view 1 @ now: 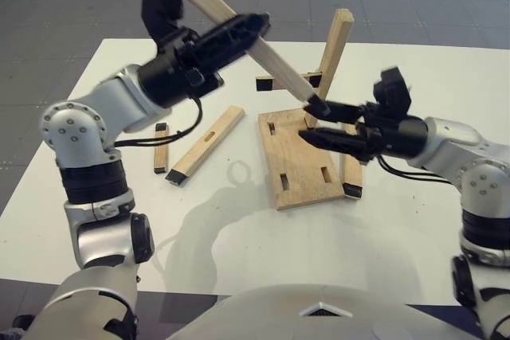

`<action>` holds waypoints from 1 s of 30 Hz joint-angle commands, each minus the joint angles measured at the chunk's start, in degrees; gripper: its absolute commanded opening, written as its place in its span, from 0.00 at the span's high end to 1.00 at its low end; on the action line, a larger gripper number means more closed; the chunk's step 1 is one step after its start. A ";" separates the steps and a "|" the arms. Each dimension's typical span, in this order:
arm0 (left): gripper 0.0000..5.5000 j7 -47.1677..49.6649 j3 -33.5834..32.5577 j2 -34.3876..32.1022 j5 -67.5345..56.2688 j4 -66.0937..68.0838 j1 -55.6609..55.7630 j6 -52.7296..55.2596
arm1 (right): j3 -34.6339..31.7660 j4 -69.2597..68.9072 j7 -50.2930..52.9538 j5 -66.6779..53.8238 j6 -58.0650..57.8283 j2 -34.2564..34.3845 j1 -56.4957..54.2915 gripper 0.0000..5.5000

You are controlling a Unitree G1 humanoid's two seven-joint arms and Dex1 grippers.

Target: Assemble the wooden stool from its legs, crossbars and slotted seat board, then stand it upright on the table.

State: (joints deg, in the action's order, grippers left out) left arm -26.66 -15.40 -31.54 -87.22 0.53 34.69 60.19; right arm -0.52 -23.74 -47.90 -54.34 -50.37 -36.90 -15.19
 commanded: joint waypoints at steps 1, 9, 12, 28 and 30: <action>0.62 -7.85 -0.65 -6.34 10.62 3.50 3.08 -4.46 | 3.05 0.08 -6.19 12.09 7.13 -9.76 6.84 0.38; 0.63 -22.22 8.22 -8.81 31.51 2.41 -2.33 -13.32 | 23.93 14.79 1.42 49.60 25.89 -7.41 -2.22 0.38; 0.63 -23.65 8.68 -8.75 35.06 1.77 -3.94 -14.92 | 27.71 18.13 1.37 55.25 29.00 -5.38 -3.37 0.38; 0.63 -25.48 6.43 -6.89 39.58 0.17 -8.57 -14.91 | 24.74 9.61 -2.61 60.93 34.94 -5.92 -2.49 0.38; 0.63 -25.31 6.22 -6.59 39.43 -0.41 -9.02 -14.39 | 23.47 6.97 -3.66 60.47 34.03 -6.97 -1.46 0.38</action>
State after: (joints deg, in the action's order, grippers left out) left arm -52.52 -8.76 -38.49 -48.01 1.45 26.26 44.90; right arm 24.64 -14.26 -50.75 6.52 -15.27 -42.98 -17.25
